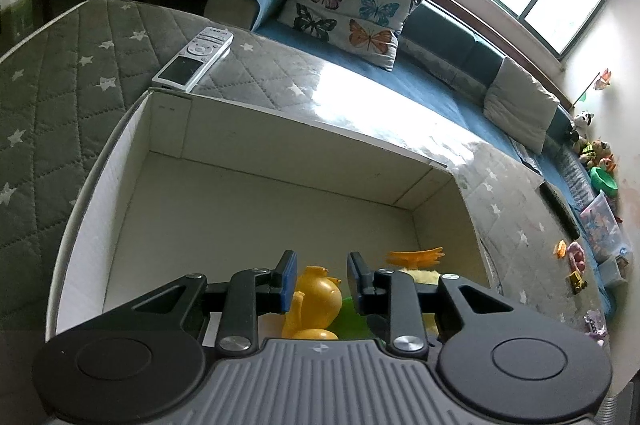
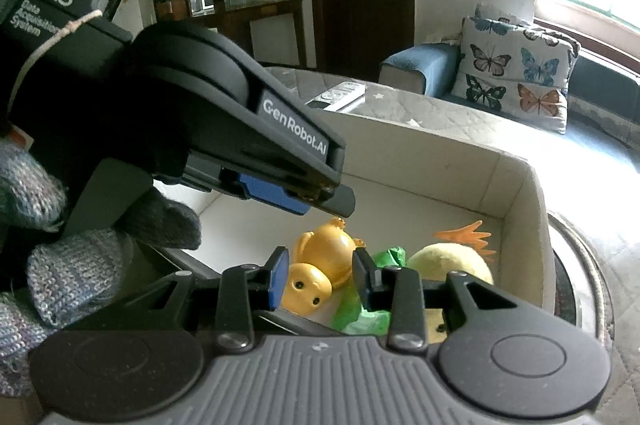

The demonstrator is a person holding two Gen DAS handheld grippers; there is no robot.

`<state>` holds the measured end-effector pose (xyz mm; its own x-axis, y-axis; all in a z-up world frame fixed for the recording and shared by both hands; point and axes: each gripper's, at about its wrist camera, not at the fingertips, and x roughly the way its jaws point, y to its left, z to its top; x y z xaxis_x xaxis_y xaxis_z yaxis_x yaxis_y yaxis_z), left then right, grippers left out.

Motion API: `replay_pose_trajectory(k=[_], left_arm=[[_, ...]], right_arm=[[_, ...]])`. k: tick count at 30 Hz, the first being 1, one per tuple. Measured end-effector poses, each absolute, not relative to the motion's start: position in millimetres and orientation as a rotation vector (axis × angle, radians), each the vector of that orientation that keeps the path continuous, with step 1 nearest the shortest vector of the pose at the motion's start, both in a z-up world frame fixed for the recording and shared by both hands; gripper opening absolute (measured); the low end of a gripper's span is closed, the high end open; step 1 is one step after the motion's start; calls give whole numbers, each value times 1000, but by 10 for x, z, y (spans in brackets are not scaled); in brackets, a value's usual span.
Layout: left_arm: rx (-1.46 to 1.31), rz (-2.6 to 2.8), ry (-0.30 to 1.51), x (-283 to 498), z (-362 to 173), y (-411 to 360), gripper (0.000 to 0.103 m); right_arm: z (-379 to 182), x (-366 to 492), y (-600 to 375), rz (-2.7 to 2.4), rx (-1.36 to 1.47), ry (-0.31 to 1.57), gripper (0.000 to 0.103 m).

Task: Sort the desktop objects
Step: 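Carry the rubber duck into the box and open the left gripper, then withdraw the open left gripper from the box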

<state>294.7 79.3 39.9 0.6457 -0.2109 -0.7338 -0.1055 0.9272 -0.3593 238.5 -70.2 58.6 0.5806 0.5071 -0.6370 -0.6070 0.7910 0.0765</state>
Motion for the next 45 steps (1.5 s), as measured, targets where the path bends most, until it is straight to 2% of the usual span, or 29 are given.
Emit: replay_pose_trajectory(k=[16, 18, 29, 32, 40, 42, 45], left_arm=[[-296, -66, 767, 2475, 697, 665, 30], [-287, -64, 753, 2396, 735, 642, 30], [-253, -50, 717, 1955, 766, 562, 30], [-258, -44, 719, 1873, 742, 586, 30], [-248, -22, 710, 1623, 675, 635, 30], [-249, -14, 713, 1560, 641, 659, 30], [-254, -5, 724, 1488, 581, 695, 30]], right_arm=[[791, 1987, -864, 658, -159, 606, 36], [794, 1921, -888, 657, -161, 601, 43], [768, 1494, -980, 677, -155, 585, 51], [747, 1398, -1001, 678, -158, 581, 59], [669, 1206, -1032, 690, -160, 590, 62], [648, 1162, -1022, 697, -163, 593, 67], [615, 1069, -995, 709, -179, 594, 68]])
